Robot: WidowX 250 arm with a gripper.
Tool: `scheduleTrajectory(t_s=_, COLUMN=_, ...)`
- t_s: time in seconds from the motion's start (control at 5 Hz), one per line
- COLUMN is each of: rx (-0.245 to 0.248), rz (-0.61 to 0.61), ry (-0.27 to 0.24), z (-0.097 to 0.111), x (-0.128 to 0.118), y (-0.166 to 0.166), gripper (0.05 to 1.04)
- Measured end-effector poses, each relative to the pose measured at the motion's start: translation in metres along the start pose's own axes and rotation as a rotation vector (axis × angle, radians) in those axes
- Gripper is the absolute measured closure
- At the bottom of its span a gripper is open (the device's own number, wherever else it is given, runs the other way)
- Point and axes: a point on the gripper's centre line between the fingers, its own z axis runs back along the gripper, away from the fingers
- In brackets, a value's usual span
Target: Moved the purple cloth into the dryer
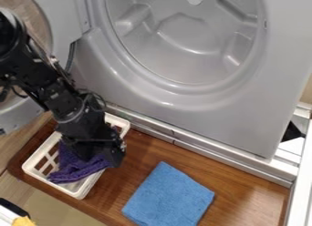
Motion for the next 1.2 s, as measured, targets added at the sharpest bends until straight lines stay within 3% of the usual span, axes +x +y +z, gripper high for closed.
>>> scheduleTrajectory(t_s=0.2, rx=-0.01, rz=-0.015, ry=0.042, z=-0.0128, x=-0.0045, y=-0.0052, gripper=0.118)
scheduleTrajectory(t_s=0.6, rx=0.005, rz=0.001, ry=0.025, z=-0.0167, x=-0.005, y=-0.0037, gripper=0.631)
scheduleTrajectory(t_s=0.8, rx=0.003, rz=0.008, ry=0.028, z=-0.0163, x=-0.0038, y=-0.0037, gripper=0.784)
scheduleTrajectory(t_s=1.2, rx=-0.012, rz=0.019, ry=0.03, z=-0.0171, x=-0.0042, y=-0.0007, gripper=0.816)
